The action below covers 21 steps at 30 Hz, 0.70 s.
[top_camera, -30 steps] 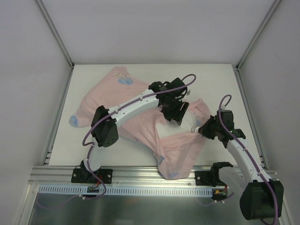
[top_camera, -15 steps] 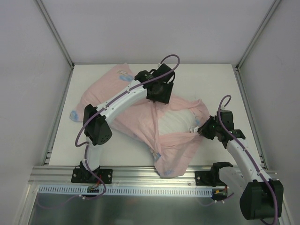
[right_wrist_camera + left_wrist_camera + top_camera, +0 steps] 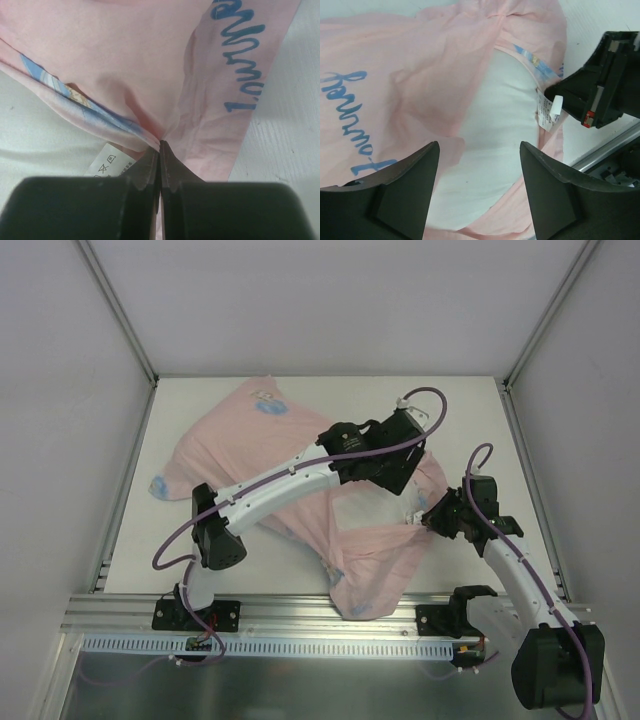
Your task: Remove the pillowcase from the pillow
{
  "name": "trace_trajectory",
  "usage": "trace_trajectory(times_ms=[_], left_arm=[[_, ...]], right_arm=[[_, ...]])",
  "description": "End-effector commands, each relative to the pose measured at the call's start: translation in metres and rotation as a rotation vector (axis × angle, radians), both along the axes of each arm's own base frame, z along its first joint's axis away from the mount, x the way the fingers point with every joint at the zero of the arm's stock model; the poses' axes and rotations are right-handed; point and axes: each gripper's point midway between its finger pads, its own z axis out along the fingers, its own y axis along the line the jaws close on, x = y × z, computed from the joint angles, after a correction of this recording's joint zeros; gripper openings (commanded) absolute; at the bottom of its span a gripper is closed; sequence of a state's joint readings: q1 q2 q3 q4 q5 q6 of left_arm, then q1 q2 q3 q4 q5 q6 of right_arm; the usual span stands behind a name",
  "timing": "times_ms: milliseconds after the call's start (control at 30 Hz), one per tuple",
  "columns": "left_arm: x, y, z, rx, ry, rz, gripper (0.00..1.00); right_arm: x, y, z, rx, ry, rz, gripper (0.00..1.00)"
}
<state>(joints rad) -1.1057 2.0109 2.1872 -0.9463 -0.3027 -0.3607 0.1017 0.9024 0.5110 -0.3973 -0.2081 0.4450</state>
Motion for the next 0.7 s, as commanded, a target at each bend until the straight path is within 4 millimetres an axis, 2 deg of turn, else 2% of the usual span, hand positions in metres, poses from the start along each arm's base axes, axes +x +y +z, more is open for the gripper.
trace_trajectory(times_ms=[0,100,300,367,500,667], left_arm=[[-0.010,-0.015,0.012,0.014,-0.061,-0.103,0.67],[-0.027,-0.030,-0.005,0.033,-0.019,-0.182,0.72],[-0.030,-0.034,-0.041,0.096,0.033,-0.201,0.72],[-0.028,-0.032,-0.060,0.142,0.046,-0.199,0.74],[-0.014,-0.022,-0.096,0.247,0.035,-0.135,0.99],[0.012,-0.008,-0.129,0.311,0.028,-0.001,0.99]], right_arm=[[-0.007,-0.003,-0.009,-0.006,0.040,-0.013,0.01],[-0.006,-0.002,-0.007,-0.003,0.036,-0.010,0.01],[-0.006,-0.003,-0.006,-0.004,0.030,-0.013,0.01],[-0.006,-0.002,-0.006,-0.001,0.027,-0.013,0.01],[-0.006,-0.002,-0.005,-0.001,0.027,-0.013,0.01],[-0.007,-0.002,-0.007,0.002,0.031,-0.012,0.01]])
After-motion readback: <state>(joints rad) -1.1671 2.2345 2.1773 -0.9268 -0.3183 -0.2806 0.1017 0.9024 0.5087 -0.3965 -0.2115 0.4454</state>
